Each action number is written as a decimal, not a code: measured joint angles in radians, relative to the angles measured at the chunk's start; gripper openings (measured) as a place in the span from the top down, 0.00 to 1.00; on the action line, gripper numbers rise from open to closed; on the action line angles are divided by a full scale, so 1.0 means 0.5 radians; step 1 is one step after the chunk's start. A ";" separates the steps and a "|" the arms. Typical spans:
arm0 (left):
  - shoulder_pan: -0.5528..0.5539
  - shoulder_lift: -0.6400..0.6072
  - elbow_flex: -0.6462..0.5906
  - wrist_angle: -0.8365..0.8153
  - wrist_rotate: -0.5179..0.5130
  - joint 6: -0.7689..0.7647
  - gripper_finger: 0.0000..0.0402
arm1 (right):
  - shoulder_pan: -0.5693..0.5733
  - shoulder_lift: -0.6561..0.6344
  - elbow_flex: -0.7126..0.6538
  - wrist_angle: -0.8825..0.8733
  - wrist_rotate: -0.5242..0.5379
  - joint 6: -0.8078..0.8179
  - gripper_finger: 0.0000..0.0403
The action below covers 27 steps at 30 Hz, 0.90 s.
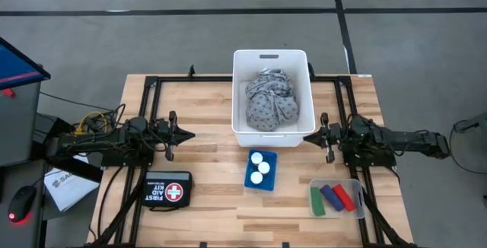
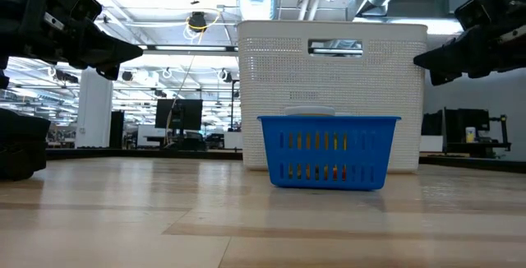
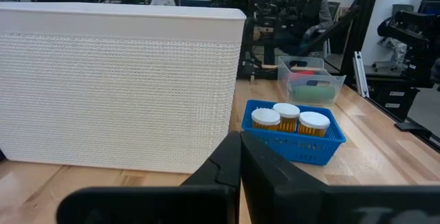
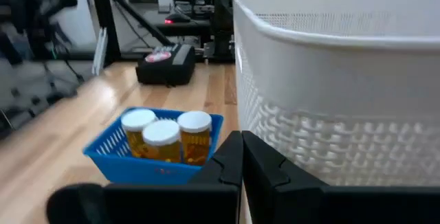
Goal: Pick & place medical supplies in basket/bin
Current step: Return to Home Position
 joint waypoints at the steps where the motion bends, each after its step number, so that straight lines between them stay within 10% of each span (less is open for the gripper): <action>1: 0.000 0.000 0.000 0.000 0.000 0.001 1.00 | -0.008 0.000 0.000 0.000 -0.004 0.065 1.00; 27: 0.000 0.000 0.000 -0.001 0.000 0.000 1.00 | 0.052 0.001 -0.001 -0.006 0.028 0.445 1.00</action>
